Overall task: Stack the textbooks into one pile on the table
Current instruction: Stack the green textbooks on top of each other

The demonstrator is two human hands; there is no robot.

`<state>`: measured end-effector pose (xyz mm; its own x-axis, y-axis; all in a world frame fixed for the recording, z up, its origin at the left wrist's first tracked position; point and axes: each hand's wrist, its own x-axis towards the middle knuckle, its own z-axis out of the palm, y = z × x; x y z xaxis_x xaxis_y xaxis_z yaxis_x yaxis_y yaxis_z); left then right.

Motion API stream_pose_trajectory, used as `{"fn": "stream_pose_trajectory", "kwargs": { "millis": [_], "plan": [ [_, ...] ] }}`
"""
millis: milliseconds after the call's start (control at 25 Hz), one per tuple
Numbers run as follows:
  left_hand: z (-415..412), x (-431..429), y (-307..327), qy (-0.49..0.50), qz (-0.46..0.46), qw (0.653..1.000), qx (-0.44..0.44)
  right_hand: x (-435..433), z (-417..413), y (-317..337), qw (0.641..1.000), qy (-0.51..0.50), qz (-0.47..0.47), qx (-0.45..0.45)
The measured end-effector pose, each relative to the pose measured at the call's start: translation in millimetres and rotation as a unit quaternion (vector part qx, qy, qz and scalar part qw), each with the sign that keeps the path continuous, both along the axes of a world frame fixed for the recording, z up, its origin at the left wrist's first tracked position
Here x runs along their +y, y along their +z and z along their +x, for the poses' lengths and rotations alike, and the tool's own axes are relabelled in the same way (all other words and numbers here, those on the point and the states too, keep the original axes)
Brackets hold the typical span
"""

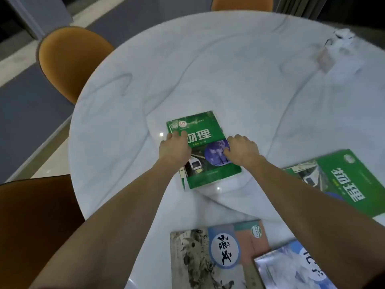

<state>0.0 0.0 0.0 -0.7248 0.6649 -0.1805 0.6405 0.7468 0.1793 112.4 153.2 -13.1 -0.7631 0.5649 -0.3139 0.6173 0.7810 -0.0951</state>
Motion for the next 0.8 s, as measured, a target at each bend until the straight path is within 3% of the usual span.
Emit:
{"fn": "stream_pose_trajectory", "kwargs": {
  "millis": [160,320,600,800],
  "plan": [
    [1,-4,-25,0.092,0.02,0.994,-0.062,-1,-11,-18,0.998,-0.047,-0.04,0.016],
    [0,1,-36,0.188,0.103,0.967,-0.139,2,-20,-30,0.989,-0.118,-0.083,0.039],
    [-16,7,-42,0.395,0.237,0.836,-0.298,11,-25,-39,0.964,-0.205,-0.147,0.084],
    [2,4,-39,0.357,0.356,0.766,-0.4,12,-23,-37,0.945,-0.244,-0.19,0.107]
  ]
}}
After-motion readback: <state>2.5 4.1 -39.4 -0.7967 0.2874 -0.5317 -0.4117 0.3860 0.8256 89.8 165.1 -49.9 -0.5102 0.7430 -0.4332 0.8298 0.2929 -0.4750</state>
